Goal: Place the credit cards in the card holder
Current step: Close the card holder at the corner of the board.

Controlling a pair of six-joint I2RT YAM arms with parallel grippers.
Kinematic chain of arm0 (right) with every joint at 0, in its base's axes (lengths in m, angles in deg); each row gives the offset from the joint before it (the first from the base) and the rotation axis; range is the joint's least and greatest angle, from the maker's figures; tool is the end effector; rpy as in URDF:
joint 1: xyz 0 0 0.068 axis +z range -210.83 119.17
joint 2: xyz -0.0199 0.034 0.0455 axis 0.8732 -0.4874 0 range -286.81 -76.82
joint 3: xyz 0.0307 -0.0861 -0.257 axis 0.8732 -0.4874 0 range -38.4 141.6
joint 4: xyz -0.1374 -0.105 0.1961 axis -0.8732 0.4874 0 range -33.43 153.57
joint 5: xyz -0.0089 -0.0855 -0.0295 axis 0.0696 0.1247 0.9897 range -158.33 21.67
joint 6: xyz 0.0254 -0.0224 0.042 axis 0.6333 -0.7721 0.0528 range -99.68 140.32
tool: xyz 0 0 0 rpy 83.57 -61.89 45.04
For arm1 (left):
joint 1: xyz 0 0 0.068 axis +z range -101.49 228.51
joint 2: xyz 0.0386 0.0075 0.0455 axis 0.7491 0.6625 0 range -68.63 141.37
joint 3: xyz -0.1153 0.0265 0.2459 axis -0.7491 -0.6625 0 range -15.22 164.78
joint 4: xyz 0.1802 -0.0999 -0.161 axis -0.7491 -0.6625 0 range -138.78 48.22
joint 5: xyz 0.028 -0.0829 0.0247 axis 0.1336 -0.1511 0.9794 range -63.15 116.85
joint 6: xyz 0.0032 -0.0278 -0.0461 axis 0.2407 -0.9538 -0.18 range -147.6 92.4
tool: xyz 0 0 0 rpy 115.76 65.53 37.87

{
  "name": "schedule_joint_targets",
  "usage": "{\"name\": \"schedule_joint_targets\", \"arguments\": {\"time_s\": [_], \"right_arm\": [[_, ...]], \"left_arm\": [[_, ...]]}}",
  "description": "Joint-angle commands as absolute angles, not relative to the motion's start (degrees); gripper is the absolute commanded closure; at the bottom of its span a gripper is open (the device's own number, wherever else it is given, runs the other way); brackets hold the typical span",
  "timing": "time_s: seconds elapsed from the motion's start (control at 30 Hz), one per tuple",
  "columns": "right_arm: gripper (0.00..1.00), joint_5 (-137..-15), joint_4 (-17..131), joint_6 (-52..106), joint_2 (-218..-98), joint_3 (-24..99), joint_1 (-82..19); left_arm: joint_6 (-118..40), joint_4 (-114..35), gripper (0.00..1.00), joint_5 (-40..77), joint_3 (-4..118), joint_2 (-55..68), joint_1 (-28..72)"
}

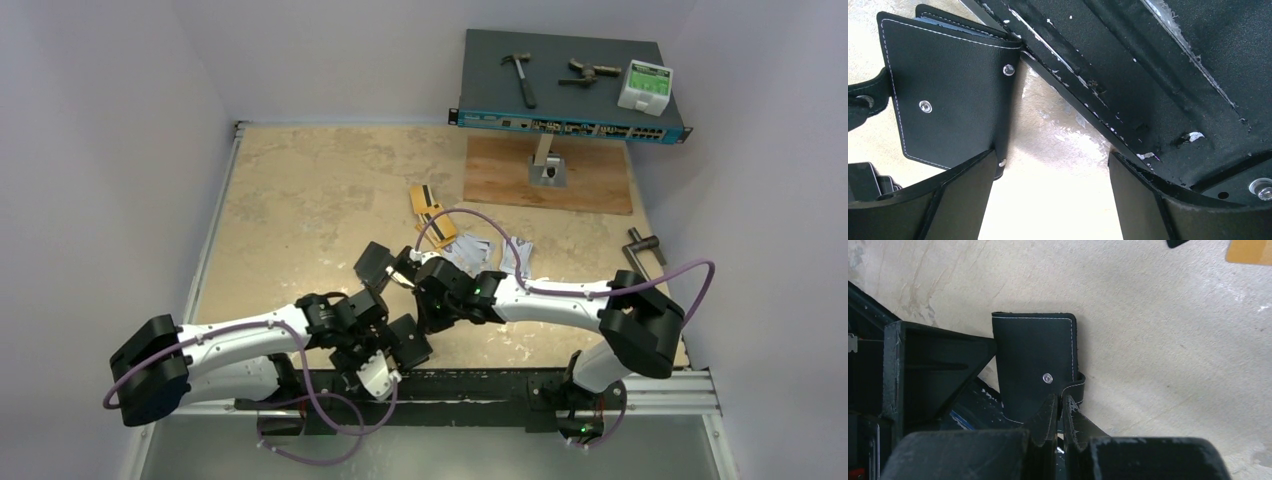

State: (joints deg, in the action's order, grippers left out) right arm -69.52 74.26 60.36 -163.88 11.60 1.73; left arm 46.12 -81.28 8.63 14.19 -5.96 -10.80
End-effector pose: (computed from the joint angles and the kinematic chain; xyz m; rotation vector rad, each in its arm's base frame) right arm 0.1382 0.2678 0.1878 -0.5342 2.6372 0.6845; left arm 0.0764 -0.1505 0.1608 2.5761 1.0456 -0.3892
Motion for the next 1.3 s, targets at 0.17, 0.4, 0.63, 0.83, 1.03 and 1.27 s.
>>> {"name": "schedule_joint_targets", "arguments": {"time_s": [0.17, 0.4, 0.63, 0.83, 1.03, 1.27], "right_arm": [[1.0, -73.39, 67.65, 60.99, -163.62, 7.17, 1.57], [1.0, -72.62, 68.27, 61.87, -161.43, 6.68, 1.57], [1.0, -71.11, 68.8, 63.12, -159.39, 5.14, 0.76], [1.0, -70.57, 68.72, 63.74, -157.43, 2.93, -1.09], [1.0, -71.79, 68.67, 63.04, -157.84, 3.59, -1.72], [1.0, -73.04, 67.59, 63.19, -158.21, 3.69, -2.03]], "left_arm": [[47.69, -80.34, 0.18, 6.31, 11.36, -3.08, -12.52], [48.2, -34.72, 1.0, 19.24, 12.42, -3.07, -13.68], [48.25, -38.59, 1.0, 18.93, 12.52, -5.13, -14.14], [49.93, -44.64, 1.0, 16.65, 9.42, -9.68, -14.34], [53.59, -44.87, 0.81, 15.47, 4.36, -12.4, -14.24], [54.8, -46.36, 0.61, 13.75, 3.95, -12.21, -13.87]]}}
